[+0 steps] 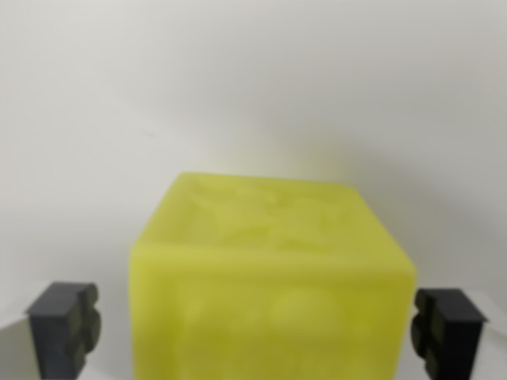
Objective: Pick yellow cube
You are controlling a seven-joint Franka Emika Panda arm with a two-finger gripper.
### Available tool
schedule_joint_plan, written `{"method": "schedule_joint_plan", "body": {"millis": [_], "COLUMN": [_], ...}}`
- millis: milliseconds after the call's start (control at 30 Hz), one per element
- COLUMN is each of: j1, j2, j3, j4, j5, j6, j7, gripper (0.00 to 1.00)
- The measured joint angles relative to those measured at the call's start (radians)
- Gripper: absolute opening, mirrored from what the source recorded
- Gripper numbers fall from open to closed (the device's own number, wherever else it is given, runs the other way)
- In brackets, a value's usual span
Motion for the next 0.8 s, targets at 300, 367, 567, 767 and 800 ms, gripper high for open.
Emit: {"method": "schedule_joint_plan", "body": {"millis": [300, 367, 567, 767, 800], "j1": [0.008, 0.008, 0.009, 0.004, 0.003], "j2": [0.030, 0.029, -0.003, -0.052, -0.060], "j3": [-0.003, -0.003, -0.006, -0.006, -0.006], "j4": [0.010, 0.009, 0.000, -0.013, -0.015], "j5": [0.023, 0.023, 0.016, -0.006, -0.010], "j6": [0.021, 0.020, -0.002, -0.038, -0.044], "j7": [-0.018, -0.018, -0.011, 0.005, 0.008], "gripper": [0.00, 0.00, 0.00, 0.00, 0.00]}}
